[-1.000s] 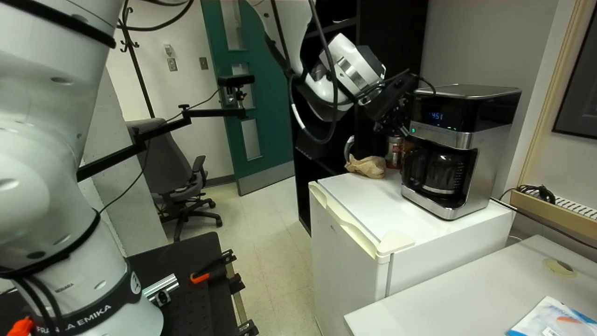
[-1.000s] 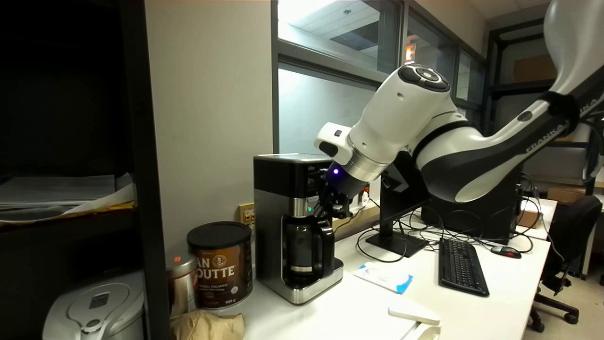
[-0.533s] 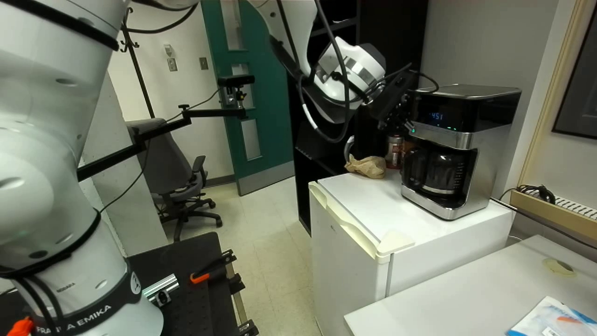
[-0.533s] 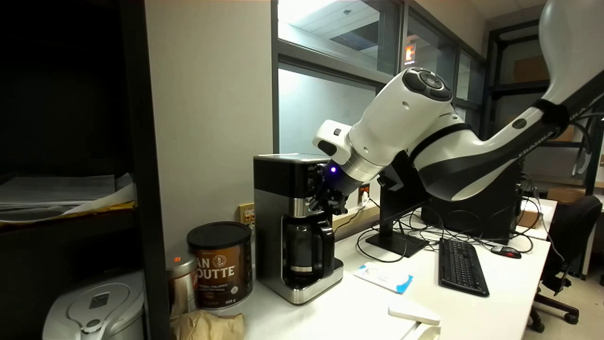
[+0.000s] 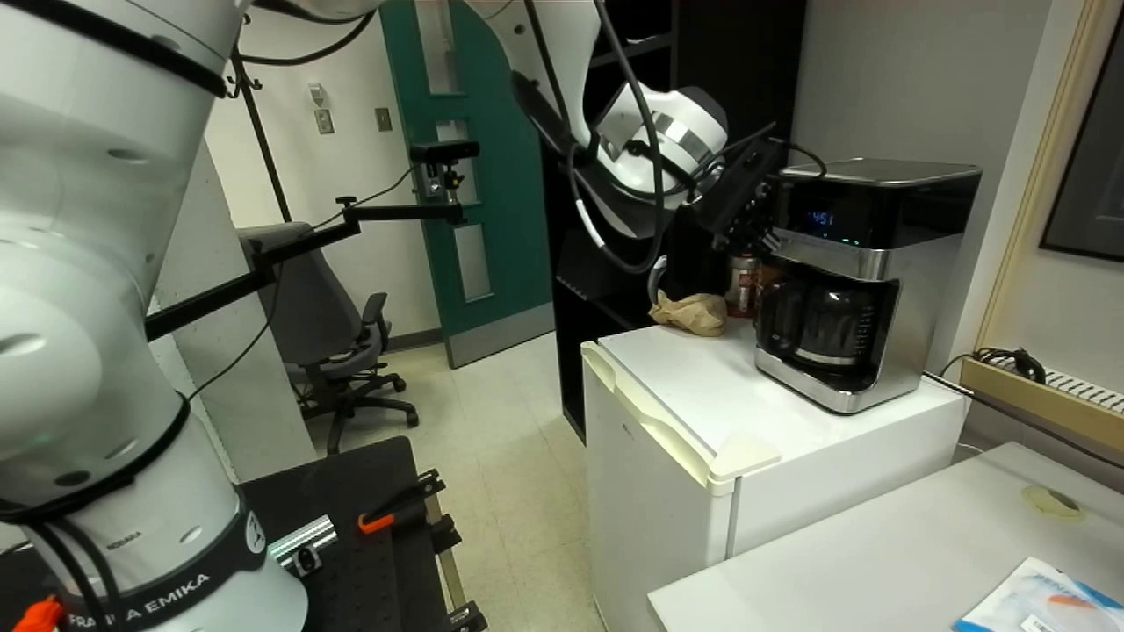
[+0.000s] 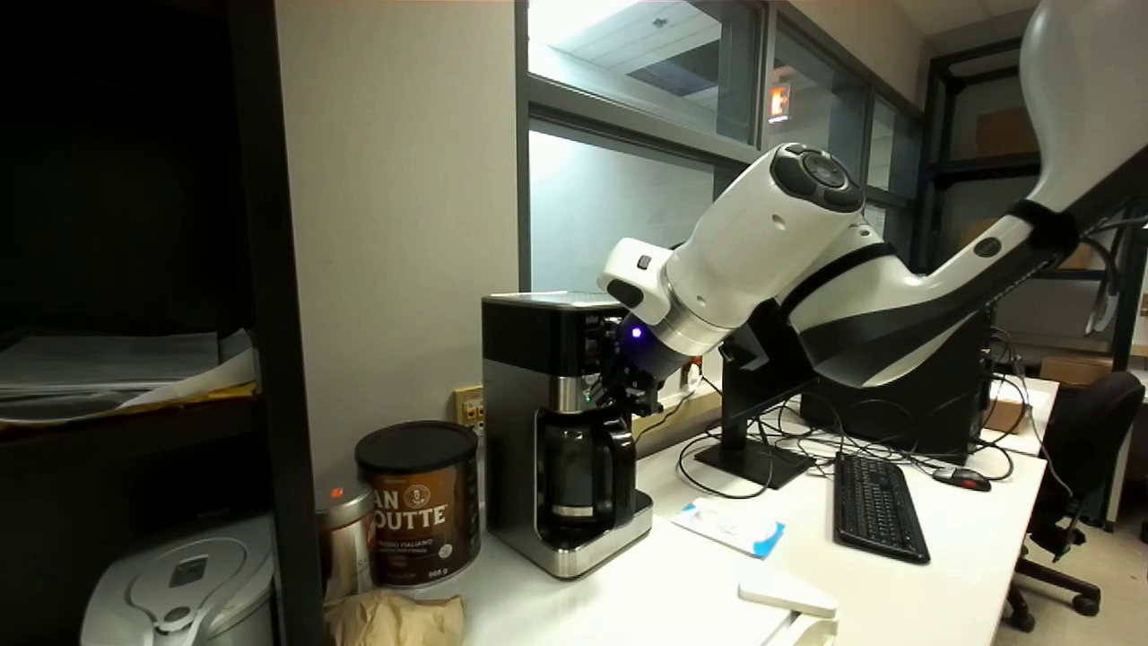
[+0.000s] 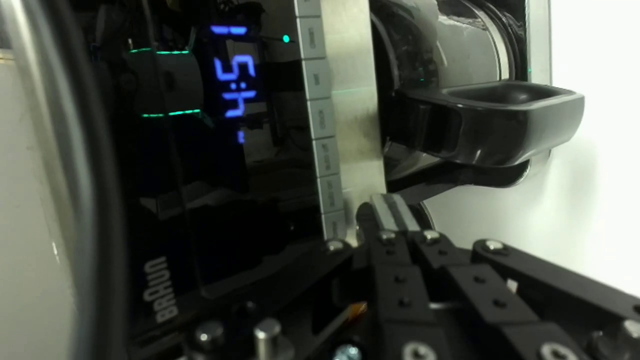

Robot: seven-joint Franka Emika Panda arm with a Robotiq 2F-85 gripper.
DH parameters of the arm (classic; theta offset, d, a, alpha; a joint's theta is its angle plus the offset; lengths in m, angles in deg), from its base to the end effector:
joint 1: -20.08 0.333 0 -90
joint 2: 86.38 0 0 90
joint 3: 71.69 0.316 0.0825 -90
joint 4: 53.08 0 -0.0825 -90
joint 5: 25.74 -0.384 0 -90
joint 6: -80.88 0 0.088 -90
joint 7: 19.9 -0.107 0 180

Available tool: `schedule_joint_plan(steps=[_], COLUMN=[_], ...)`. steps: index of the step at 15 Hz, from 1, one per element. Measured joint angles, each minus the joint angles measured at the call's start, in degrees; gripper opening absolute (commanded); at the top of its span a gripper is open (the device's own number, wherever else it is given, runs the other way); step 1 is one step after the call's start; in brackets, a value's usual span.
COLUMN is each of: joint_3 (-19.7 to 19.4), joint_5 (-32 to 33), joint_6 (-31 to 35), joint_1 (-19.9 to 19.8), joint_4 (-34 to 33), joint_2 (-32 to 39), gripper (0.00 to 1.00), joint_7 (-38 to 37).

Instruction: Turn off the coffeemaker

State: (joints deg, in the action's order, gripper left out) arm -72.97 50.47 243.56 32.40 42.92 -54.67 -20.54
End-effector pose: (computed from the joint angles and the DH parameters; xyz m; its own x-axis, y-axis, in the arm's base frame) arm 0.6764 0.1858 0.3197 0.1940 0.9810 -0.0043 0.6251 -0.1202 0.7712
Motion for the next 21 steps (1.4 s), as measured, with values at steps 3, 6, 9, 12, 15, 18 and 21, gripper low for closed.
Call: schedule_joint_plan(steps=[3, 6, 9, 12, 15, 18, 21], joint_3=[0.0, 0.0, 0.0, 0.0, 0.0, 0.0, 0.0], joint_5=[0.6, 0.9, 1.0, 1.1, 1.1, 1.5, 2.0], joint_6=[0.0, 0.0, 0.0, 0.0, 0.0, 0.0, 0.0], joint_1=[0.0, 0.0, 0.0, 0.0, 0.0, 0.1, 0.1], joint_4=[-0.1, -0.4, -0.8, -0.9, -1.3, -1.4, -1.4], joint_2=[0.1, 0.2, 0.6, 0.9, 1.5, 1.6, 1.7], gripper=[0.00, 0.00, 0.00, 0.00, 0.00, 0.00, 0.00], joint_7=[-0.7, -1.1, -1.5, -1.7, -1.7, -2.2, -2.9])
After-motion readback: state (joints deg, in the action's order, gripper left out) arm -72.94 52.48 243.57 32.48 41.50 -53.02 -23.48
